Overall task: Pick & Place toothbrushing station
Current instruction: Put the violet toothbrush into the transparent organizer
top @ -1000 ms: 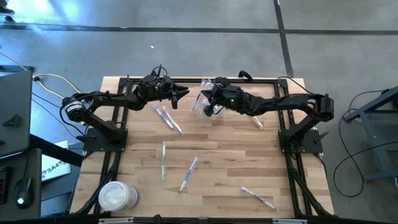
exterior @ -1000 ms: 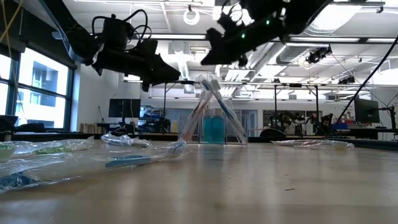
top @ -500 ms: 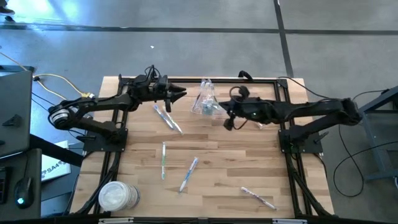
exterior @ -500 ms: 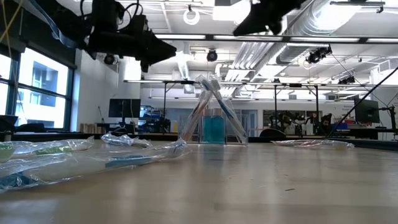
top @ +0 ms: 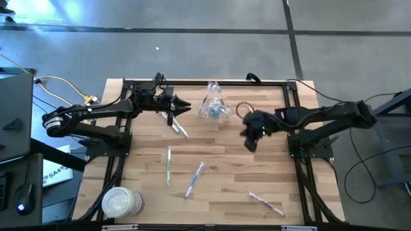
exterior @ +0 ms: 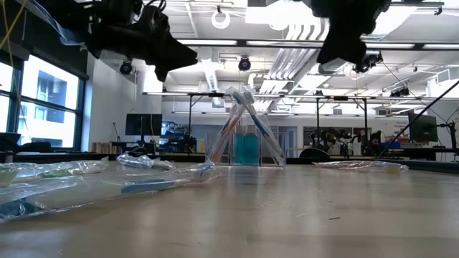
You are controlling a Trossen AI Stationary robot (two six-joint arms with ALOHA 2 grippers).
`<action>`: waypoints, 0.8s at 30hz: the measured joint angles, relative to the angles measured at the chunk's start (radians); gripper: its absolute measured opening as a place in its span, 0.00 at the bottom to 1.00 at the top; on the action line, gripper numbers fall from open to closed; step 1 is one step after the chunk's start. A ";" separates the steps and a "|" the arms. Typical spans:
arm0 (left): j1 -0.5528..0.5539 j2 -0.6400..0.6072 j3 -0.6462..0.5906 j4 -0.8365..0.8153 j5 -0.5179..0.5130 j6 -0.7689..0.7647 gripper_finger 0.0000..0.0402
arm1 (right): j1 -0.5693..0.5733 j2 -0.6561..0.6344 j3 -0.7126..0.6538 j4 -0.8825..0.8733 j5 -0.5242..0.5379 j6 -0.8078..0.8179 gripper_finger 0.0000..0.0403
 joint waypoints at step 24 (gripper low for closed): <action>-0.074 -0.004 0.000 -0.198 -0.001 0.085 0.26 | 0.339 0.128 0.000 0.145 -0.151 0.233 0.44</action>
